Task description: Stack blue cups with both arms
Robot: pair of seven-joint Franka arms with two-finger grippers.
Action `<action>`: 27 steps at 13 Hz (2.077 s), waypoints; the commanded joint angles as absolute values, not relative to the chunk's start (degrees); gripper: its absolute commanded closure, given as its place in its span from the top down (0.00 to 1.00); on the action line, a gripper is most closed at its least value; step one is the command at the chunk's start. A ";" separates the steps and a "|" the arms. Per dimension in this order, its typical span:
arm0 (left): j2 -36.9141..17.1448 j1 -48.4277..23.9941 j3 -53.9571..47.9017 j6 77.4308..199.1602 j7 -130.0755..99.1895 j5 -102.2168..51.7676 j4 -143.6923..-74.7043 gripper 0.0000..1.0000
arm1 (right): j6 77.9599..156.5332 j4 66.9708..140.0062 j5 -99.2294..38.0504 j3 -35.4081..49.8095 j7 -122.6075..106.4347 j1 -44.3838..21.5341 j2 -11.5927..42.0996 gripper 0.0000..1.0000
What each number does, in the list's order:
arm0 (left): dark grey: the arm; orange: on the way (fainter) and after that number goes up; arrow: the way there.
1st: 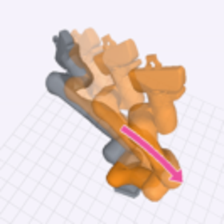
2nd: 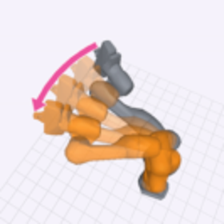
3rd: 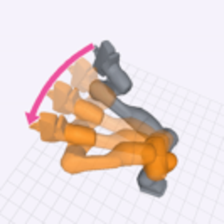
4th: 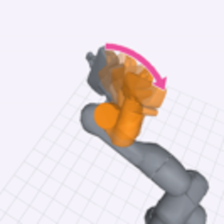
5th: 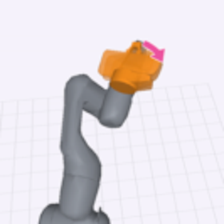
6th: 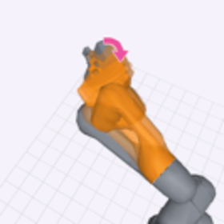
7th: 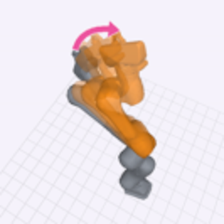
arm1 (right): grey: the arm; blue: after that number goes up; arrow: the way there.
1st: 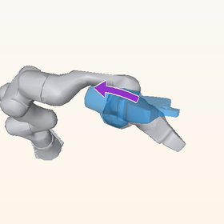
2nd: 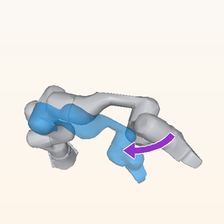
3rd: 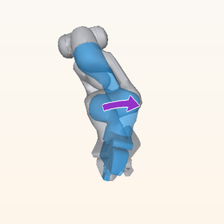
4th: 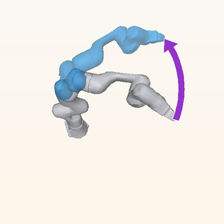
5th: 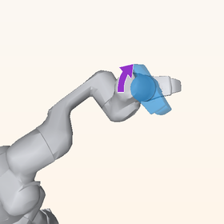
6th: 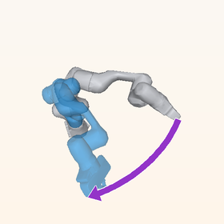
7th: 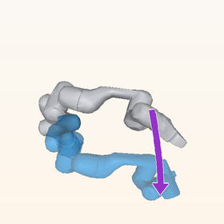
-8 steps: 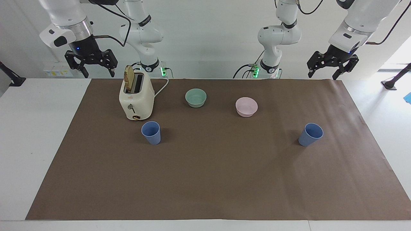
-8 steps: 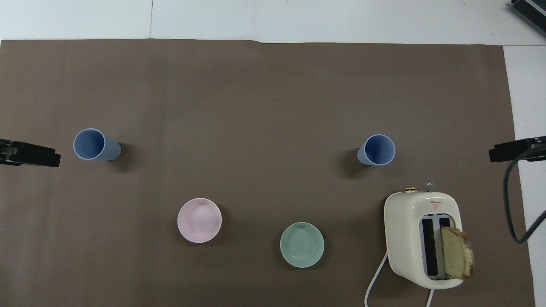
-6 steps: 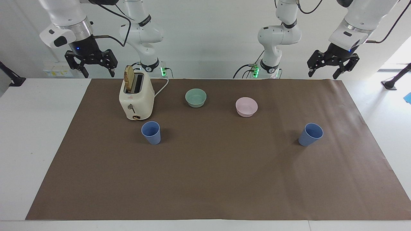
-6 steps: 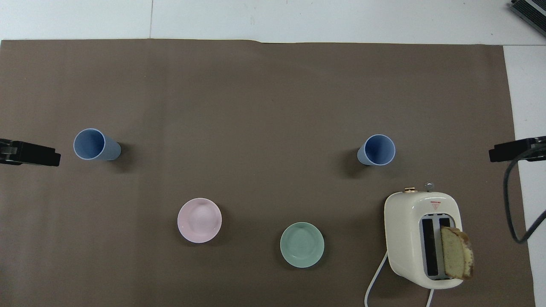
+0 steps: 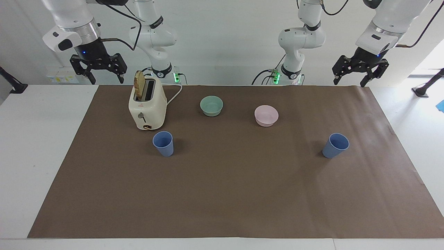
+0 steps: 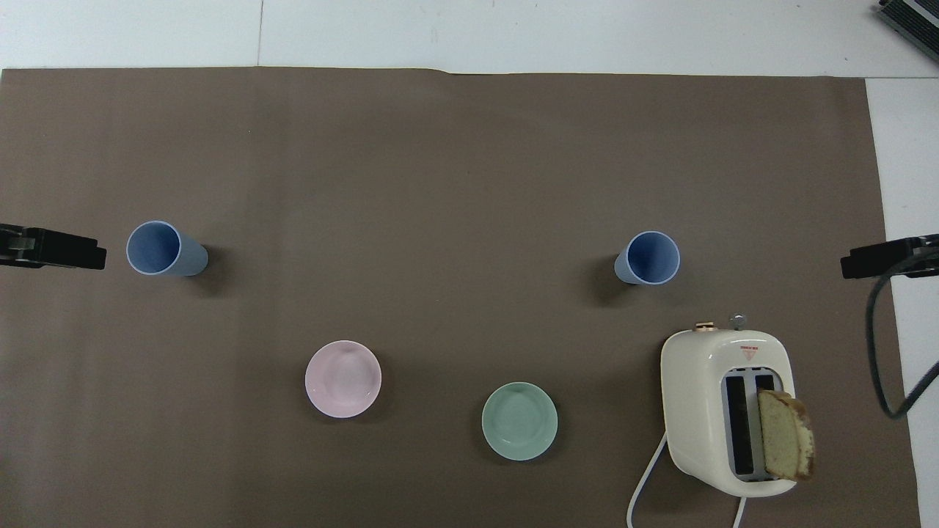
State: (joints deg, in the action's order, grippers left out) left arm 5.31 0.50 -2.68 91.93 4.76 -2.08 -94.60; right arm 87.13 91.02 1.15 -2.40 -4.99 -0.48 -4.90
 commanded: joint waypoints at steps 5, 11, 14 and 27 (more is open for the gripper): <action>-1.56 3.69 -2.90 107.64 4.75 -2.46 -99.14 1.00 | 86.84 91.67 0.88 -2.20 -4.04 -0.18 -5.71 1.00; -6.23 7.73 -2.90 120.30 5.18 -2.64 -109.41 1.00 | 86.84 91.67 0.88 -2.20 -4.04 -0.18 -5.71 1.00; -7.56 8.09 -2.90 123.13 5.54 -2.64 -111.18 1.00 | 86.92 91.67 0.88 -2.20 -4.04 -0.18 -5.71 1.00; -9.67 8.44 -2.99 128.50 5.45 -3.08 -115.05 0.00 | 86.84 91.67 0.88 -2.20 -4.04 -0.26 -5.71 1.00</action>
